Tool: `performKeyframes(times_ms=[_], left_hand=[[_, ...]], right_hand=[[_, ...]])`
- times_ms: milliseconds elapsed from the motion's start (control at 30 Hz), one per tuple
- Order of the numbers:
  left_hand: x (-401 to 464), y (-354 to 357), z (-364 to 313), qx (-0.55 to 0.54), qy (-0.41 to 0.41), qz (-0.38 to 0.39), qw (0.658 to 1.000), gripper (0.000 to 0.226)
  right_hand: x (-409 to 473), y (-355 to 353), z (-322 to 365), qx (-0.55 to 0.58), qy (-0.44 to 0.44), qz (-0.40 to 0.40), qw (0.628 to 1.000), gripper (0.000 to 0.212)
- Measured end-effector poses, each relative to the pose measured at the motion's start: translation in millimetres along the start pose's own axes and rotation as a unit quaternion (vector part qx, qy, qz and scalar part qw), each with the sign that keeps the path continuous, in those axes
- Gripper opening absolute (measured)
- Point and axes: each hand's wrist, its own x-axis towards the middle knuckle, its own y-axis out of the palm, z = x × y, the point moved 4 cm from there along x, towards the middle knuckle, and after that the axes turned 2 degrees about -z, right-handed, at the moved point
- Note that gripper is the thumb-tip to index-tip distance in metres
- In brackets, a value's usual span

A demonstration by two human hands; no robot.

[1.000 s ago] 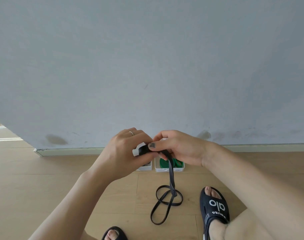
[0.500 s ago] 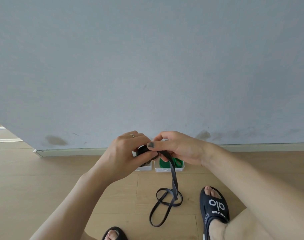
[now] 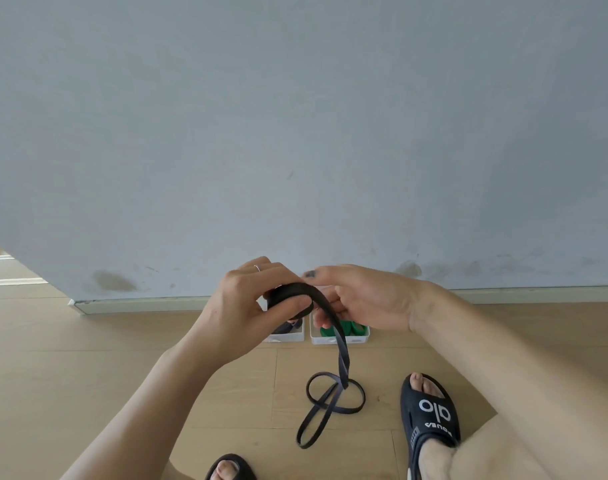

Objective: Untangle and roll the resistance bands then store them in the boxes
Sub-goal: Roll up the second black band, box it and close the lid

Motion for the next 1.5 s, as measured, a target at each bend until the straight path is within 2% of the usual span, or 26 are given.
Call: performKeyframes(times_ms=[67,167,267,467,533,633,700,767,833,900,1000,1100,1233,1367,1500], left_hand=[[-2,1,2,-0.010,-0.010,0.005,1.000,0.009],[-1,2,5,0.023,-0.005,0.007,1.000,0.012],[2,5,1,0.088,0.033,0.016,0.995,0.014],[-1,1,3,-0.018,-0.022,-0.003,1.000,0.005],[-1,0,5,-0.017,-0.030,-0.001,0.999,0.006],[0,3,4,0.032,-0.004,0.012,0.999,0.010],[0,5,2,0.027,0.001,0.007,1.000,0.010],[-1,2,3,-0.013,-0.029,0.000,1.000,0.005],[-2,-2,7,-0.045,-0.069,-0.003,0.997,0.004],[-4,-5,13,-0.073,-0.103,0.003,0.992,0.007],[-5,-8,20,-0.108,-0.143,0.006,0.984,0.013],[-2,-11,19,-0.102,-0.146,0.001,0.984,0.018],[-2,-10,19,-0.121,-0.154,-0.007,0.981,0.017],[-7,-8,20,-0.138,-0.167,-0.018,0.976,0.017],[-7,-8,23,-0.137,-0.166,-0.032,0.976,0.014]], right_hand=[[-1,1,0,-0.006,-0.008,0.025,1.000,0.045],[3,-4,-3,0.005,-0.016,-0.041,0.999,0.056],[4,-5,-5,-0.041,-0.017,-0.085,0.995,0.062],[1,-1,-1,0.003,-0.007,0.013,1.000,0.046],[2,-1,-2,0.007,-0.016,-0.020,1.000,0.045],[6,0,-5,-0.019,-0.012,-0.086,0.996,0.059],[5,1,-5,-0.028,-0.008,-0.081,0.996,0.062],[1,3,-3,-0.034,0.008,-0.037,0.999,0.058],[-3,4,-2,-0.041,0.019,-0.006,0.999,0.043],[-4,-2,-1,-0.042,-0.007,-0.033,0.999,0.032],[-2,-10,4,-0.030,-0.055,-0.085,0.994,0.030],[-3,-12,8,0.006,-0.075,-0.089,0.993,0.035],[-1,-10,0,0.024,-0.036,-0.063,0.997,0.032],[-1,3,-6,0.055,0.023,0.005,0.998,0.024],[1,10,-4,0.108,0.013,0.030,0.994,0.030]])
